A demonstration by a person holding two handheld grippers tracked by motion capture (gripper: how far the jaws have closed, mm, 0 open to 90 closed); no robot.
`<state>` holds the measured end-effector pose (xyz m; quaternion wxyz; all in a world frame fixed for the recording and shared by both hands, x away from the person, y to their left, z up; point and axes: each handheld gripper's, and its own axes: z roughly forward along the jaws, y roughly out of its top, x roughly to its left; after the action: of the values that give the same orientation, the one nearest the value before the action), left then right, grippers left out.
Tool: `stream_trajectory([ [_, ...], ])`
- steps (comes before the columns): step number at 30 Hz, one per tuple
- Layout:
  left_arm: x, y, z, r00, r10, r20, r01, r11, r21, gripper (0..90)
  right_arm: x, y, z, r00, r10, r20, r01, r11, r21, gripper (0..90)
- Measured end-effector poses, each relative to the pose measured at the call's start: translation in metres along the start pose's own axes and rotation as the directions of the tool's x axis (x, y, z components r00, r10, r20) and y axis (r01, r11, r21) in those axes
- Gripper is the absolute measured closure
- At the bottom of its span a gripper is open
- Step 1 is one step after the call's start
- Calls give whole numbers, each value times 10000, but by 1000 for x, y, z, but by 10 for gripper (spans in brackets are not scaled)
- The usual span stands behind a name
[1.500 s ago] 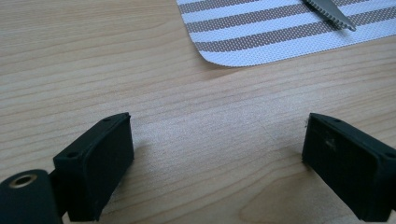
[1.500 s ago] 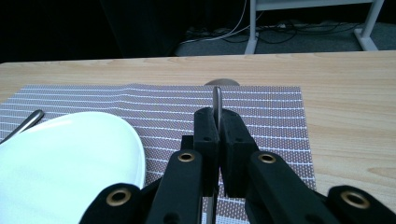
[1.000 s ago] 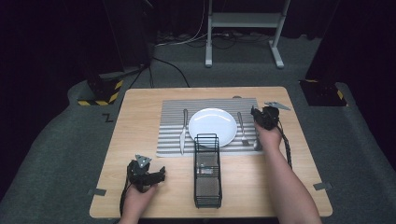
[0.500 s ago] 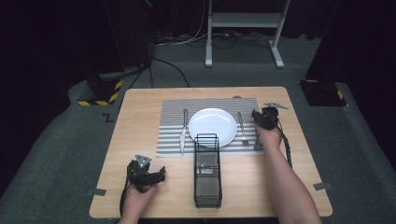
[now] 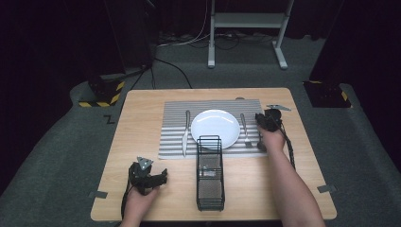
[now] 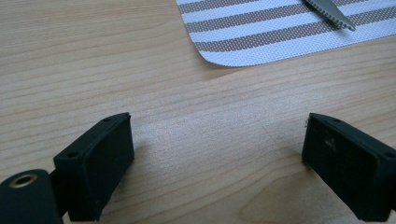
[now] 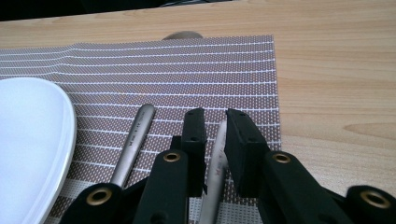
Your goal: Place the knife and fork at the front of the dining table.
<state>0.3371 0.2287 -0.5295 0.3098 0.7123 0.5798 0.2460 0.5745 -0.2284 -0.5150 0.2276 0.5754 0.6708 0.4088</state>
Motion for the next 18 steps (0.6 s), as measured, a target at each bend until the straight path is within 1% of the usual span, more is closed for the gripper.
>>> stream_trajectory([
  [2,0,0,0,10000,-2,-2,2,10000,-3,91,0,0,-1,9999,-85,87,85,10000,16,772],
  [5,0,0,0,10000,-1,-1,1,10000,-1,90,0,0,-1,9999,-151,50,151,9999,43,767],
  [7,0,0,0,10000,-1,-2,1,10000,-1,91,3,1,-4,9995,-300,41,299,9995,61,740],
  [10,0,0,0,10000,4,0,-4,10000,1,90,5,2,-6,9993,-364,-6,364,9993,39,721],
  [11,0,0,0,10000,2,-1,-2,10000,0,90,8,2,-10,9984,-567,16,567,9984,0,693],
  [13,0,0,0,10000,2,-1,-2,10000,1,91,11,2,-15,9970,-770,6,770,9970,-83,663],
  [15,0,0,0,10000,0,-2,0,10000,-1,90,12,2,-17,9968,-798,-6,798,9968,-106,650],
  [16,0,0,0,10000,4,-1,-4,10000,2,90,16,2,-23,9955,-943,-15,942,9953,-211,601],
  [18,0,0,0,10000,1,-1,-1,10000,0,91,19,2,-28,9946,-1034,-10,1034,9944,-232,550],
])
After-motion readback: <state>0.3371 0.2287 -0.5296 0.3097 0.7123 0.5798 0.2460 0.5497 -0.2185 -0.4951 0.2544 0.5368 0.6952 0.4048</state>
